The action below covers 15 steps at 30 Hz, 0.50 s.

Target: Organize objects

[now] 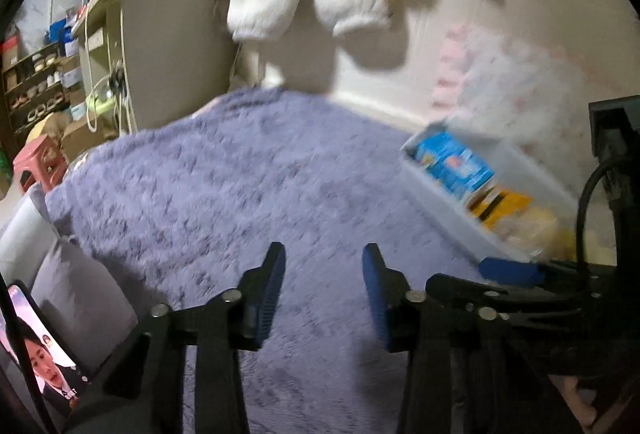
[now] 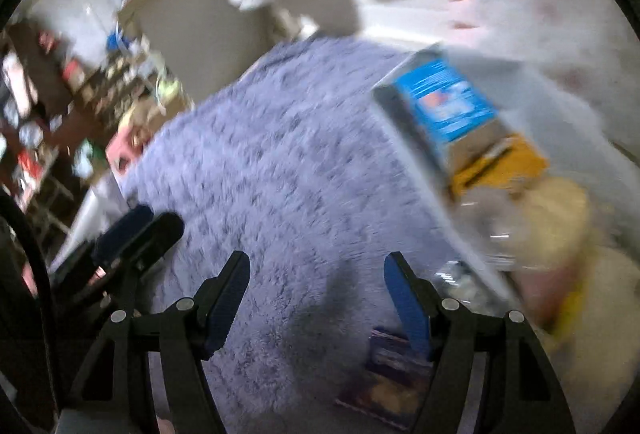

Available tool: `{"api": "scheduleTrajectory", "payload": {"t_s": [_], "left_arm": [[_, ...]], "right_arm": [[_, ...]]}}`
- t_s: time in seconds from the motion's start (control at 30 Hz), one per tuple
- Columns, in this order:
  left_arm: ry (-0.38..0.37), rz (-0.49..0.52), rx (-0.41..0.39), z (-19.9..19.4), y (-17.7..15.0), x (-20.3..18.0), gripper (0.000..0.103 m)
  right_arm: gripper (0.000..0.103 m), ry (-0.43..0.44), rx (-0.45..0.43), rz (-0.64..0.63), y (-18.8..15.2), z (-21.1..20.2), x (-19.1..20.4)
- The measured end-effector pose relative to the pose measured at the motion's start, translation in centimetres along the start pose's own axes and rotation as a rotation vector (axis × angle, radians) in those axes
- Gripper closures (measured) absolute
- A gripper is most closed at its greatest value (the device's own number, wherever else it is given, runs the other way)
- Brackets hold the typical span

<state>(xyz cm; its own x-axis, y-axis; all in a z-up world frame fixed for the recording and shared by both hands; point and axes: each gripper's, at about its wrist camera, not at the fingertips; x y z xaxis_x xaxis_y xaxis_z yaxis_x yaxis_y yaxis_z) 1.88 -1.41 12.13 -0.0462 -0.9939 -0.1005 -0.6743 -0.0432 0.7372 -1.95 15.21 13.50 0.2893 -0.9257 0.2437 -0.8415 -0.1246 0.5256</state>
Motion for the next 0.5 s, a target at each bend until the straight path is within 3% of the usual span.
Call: {"api": "scheduleTrajectory", "payload": {"t_s": [0.13, 0.27, 0.33, 0.37, 0.4, 0.43, 0.5], "left_arm": [[-0.039, -0.010, 0.011, 1.0, -0.6, 0.1, 0.066], [-0.027, 0.008, -0.013, 1.6, -1.0, -0.3, 0.066], [-0.002, 0.027, -0.009, 2.2, -1.1, -0.7, 0.066], [0.006, 0.030, -0.009, 2.4, -1.1, -0.8, 0.066], [0.014, 0.030, -0.006, 2.6, -1.1, -0.8, 0.066], [0.020, 0.029, 0.001, 2.9, -1.1, -0.7, 0.070], [0.057, 0.027, 0.006, 3.1, -1.0, -0.6, 0.075]], "right_arm": [[0.036, -0.099, 0.007, -0.022, -0.4, 3.6, 0.1], [0.036, -0.132, -0.003, -0.096, -1.6, 6.6, 0.1], [0.036, -0.189, 0.065, -0.080, -2.1, 9.2, -0.9], [0.027, -0.197, 0.101, -0.064, -2.4, 10.3, -1.8], [0.021, -0.162, 0.014, -0.095, -2.8, 9.7, -1.6], [0.012, -0.147, -0.013, -0.135, -3.3, 9.5, -1.3], [0.004, -0.215, -0.010, -0.225, -4.2, 10.0, 0.2]]}}
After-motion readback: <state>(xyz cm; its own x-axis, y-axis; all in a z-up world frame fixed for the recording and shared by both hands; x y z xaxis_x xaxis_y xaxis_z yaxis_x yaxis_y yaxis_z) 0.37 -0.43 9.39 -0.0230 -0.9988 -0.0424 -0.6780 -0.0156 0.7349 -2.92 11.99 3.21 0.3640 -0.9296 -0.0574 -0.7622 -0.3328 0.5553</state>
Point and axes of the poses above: each gripper's, at about its wrist camera, not at the fingertips, and z roughly the way its jaws point, x to its left, y to its top, and after that the axes turned 2 degrees about x, right-handed
